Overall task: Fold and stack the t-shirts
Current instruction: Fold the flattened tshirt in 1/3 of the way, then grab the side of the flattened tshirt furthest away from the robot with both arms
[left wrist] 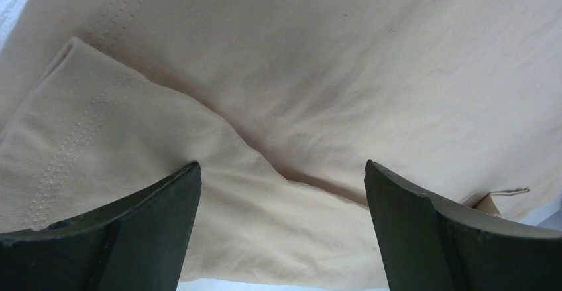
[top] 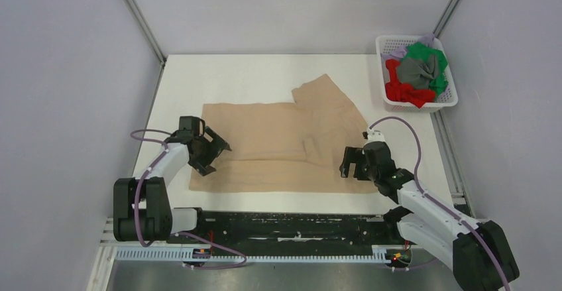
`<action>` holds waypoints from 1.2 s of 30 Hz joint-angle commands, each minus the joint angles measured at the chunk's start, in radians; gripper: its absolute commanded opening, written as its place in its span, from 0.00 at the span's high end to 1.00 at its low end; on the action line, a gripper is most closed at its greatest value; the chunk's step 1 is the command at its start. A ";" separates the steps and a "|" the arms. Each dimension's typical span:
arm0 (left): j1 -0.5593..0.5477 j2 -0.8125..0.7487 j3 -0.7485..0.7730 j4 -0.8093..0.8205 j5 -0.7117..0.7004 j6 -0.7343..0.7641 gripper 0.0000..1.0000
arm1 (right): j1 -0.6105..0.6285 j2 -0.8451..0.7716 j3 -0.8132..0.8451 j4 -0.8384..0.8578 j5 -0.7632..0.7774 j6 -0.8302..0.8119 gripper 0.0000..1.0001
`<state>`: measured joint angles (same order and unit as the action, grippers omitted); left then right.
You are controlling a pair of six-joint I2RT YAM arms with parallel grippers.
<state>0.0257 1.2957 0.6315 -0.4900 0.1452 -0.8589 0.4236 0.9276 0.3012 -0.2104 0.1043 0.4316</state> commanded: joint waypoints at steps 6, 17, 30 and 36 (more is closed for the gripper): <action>0.005 0.002 0.006 -0.101 -0.117 0.018 0.00 | 0.036 -0.057 -0.073 -0.372 -0.011 0.142 0.02; 0.005 -0.085 0.207 -0.160 -0.211 0.034 0.00 | 0.081 -0.028 0.167 -0.282 0.120 0.075 0.02; 0.007 0.520 0.898 -0.296 -0.353 0.157 0.00 | 0.040 0.528 0.714 0.107 0.264 -0.149 0.01; 0.005 0.812 1.186 -0.405 -0.381 0.169 0.03 | 0.007 0.790 0.970 0.154 0.220 -0.235 0.01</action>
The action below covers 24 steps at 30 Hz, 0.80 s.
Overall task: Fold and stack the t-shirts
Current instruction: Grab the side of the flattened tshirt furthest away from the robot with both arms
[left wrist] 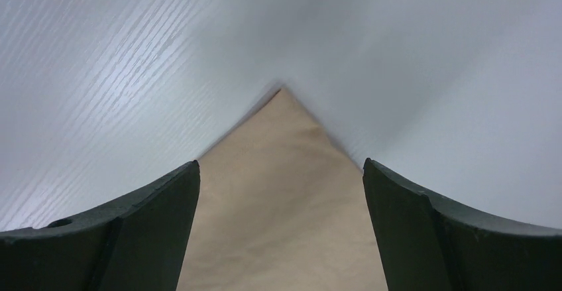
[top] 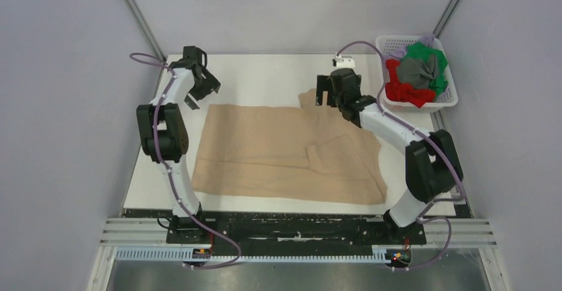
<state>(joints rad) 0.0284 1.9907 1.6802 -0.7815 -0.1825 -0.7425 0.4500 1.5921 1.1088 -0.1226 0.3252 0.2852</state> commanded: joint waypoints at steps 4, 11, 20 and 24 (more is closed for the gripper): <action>0.003 0.230 0.230 -0.124 -0.057 0.048 0.11 | -0.030 0.297 0.307 0.082 -0.029 -0.111 0.01; -0.016 0.354 0.332 -0.181 -0.095 0.051 0.23 | -0.050 0.498 0.480 0.230 -0.052 -0.164 0.02; -0.058 0.399 0.352 -0.230 -0.118 0.053 0.41 | -0.050 0.693 0.630 0.358 -0.039 -0.320 0.02; -0.075 0.400 0.346 -0.245 -0.124 0.067 0.58 | -0.051 0.804 0.760 0.312 -0.050 -0.342 0.02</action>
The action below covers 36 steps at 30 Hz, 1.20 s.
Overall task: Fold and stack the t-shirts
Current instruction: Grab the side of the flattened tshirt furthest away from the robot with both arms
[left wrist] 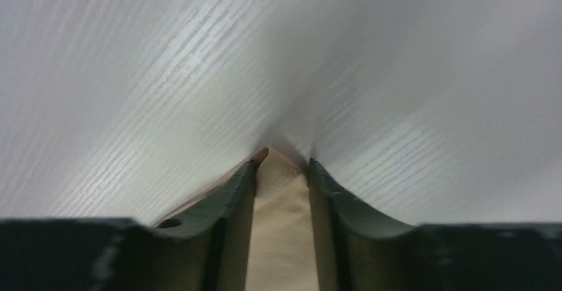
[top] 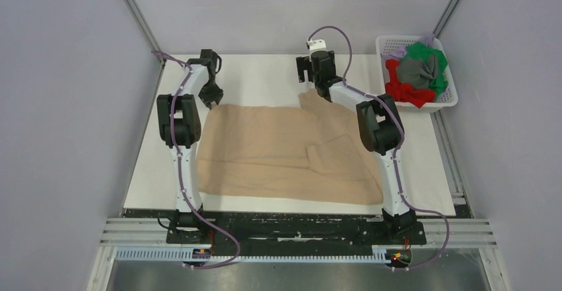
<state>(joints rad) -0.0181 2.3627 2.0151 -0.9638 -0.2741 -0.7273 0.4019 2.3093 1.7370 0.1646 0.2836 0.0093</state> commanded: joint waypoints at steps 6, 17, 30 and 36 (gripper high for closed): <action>-0.031 0.016 0.002 -0.078 -0.075 0.086 0.98 | -0.031 0.166 0.217 -0.055 -0.035 0.059 0.02; -0.033 -0.134 -0.091 -0.023 -0.065 0.100 0.98 | -0.066 0.206 0.273 -0.145 -0.074 0.012 0.02; -0.042 -0.199 -0.168 0.009 -0.039 0.096 0.98 | -0.074 0.152 0.195 -0.359 -0.125 0.011 0.11; -0.044 -0.235 -0.211 0.032 -0.035 0.097 0.98 | -0.072 0.055 0.101 -0.376 -0.010 -0.050 0.11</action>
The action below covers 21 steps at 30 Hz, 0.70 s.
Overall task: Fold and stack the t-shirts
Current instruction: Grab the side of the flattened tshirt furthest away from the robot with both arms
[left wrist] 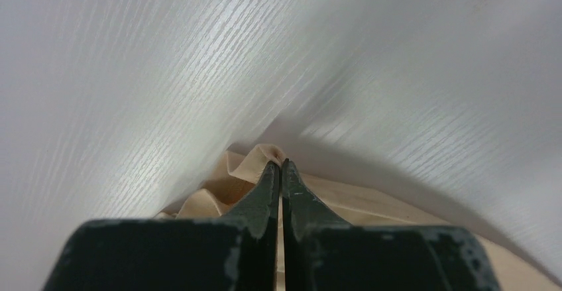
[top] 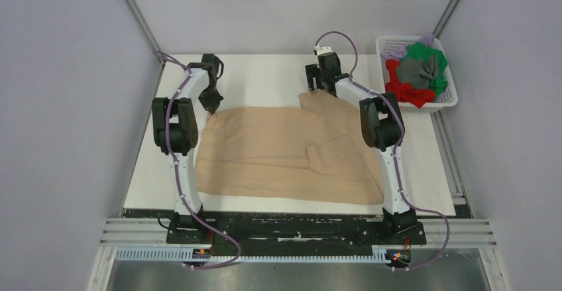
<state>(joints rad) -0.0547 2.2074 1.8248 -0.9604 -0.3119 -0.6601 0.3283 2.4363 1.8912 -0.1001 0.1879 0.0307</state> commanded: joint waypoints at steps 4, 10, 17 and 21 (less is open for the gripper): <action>-0.008 -0.104 -0.051 0.052 0.021 0.030 0.98 | 0.002 -0.108 -0.088 -0.134 0.122 -0.100 0.11; -0.010 -0.126 -0.084 0.079 0.048 0.030 0.98 | 0.002 -0.117 -0.124 -0.137 0.086 -0.072 0.21; -0.011 -0.132 -0.084 0.081 0.049 0.025 0.98 | 0.001 -0.105 -0.154 -0.124 0.000 0.086 0.45; -0.011 -0.137 -0.084 0.080 0.047 0.025 0.98 | 0.001 -0.112 -0.188 -0.074 -0.003 0.147 0.75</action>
<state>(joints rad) -0.0605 2.1292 1.7435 -0.9016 -0.2768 -0.6598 0.3305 2.3394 1.7538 -0.1425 0.2092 0.0933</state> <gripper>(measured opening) 0.034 0.374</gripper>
